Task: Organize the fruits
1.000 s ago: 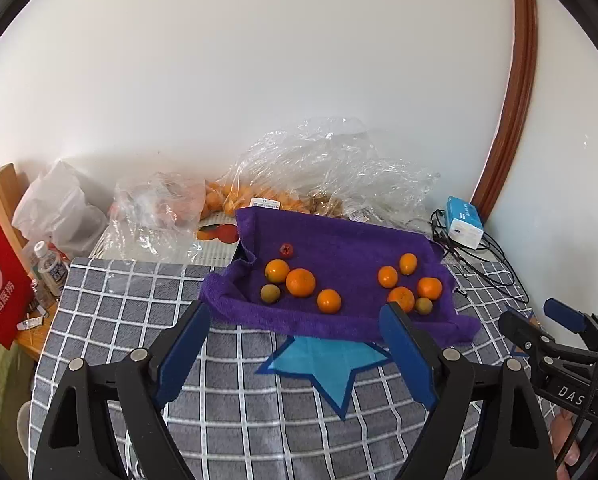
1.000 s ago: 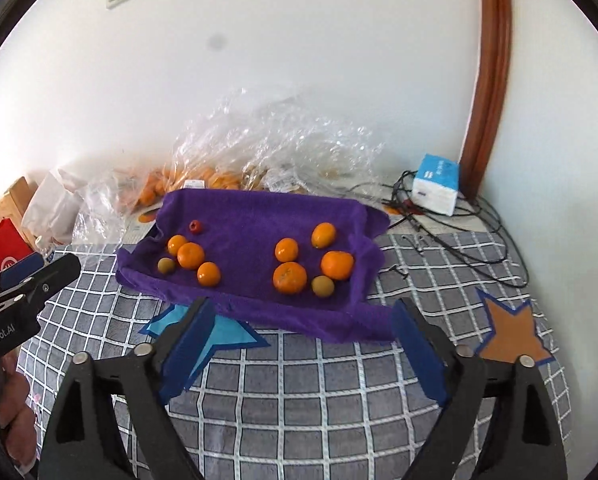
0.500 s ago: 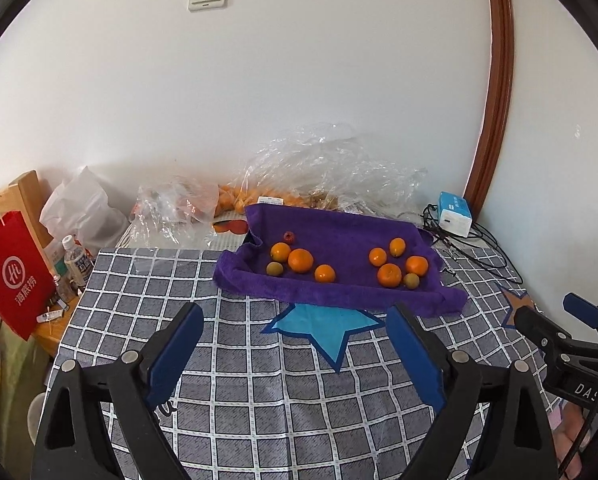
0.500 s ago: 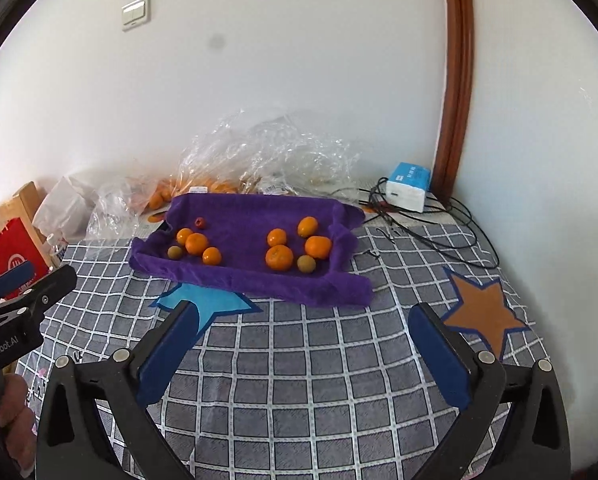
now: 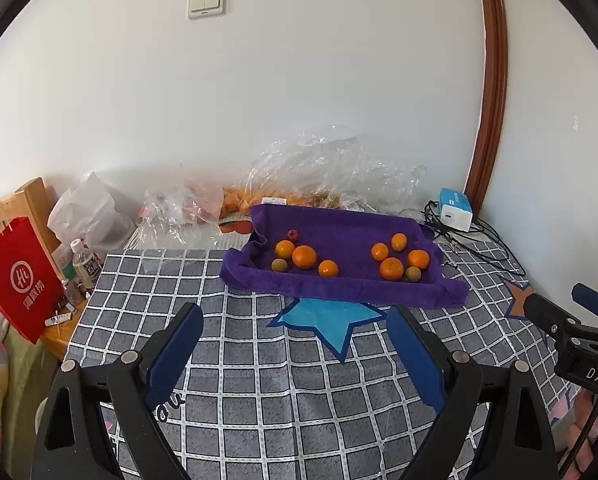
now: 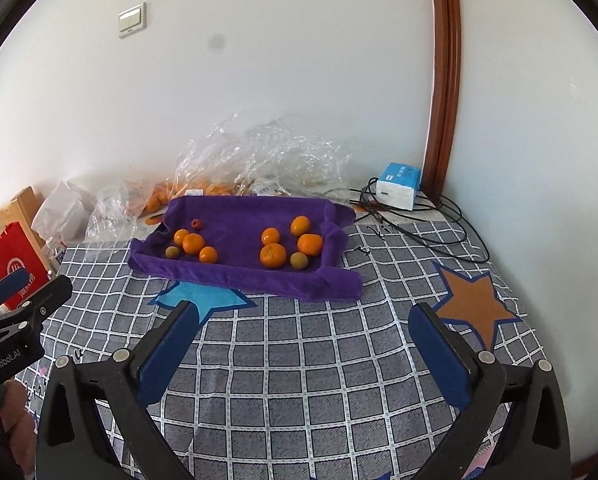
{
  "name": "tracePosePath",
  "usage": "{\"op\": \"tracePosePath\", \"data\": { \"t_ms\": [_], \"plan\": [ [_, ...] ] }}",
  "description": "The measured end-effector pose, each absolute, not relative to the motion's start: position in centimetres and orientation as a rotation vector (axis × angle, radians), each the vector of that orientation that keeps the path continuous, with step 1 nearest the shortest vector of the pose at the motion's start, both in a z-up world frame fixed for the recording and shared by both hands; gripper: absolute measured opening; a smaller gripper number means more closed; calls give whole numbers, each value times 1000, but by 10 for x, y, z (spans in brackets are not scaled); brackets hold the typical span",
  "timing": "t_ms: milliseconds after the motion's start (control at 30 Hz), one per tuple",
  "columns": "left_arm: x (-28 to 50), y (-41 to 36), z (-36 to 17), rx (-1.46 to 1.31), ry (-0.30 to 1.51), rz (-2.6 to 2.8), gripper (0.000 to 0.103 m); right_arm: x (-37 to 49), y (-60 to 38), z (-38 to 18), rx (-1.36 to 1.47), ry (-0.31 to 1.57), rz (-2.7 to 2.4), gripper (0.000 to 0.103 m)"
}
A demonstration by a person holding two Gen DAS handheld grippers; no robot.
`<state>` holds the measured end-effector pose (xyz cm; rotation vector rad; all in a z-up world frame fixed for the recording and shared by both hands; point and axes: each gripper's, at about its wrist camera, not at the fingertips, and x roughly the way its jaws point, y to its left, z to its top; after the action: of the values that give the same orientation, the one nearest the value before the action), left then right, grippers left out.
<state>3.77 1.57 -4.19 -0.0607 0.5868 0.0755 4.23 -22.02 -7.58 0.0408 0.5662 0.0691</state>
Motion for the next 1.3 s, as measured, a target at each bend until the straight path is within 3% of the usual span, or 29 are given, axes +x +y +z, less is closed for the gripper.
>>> {"op": "tracePosePath", "data": {
  "t_ms": [1300],
  "plan": [
    [38,15,-43,-59,594,70,93,38,-224,-79,46,569,56,103]
  ]
}}
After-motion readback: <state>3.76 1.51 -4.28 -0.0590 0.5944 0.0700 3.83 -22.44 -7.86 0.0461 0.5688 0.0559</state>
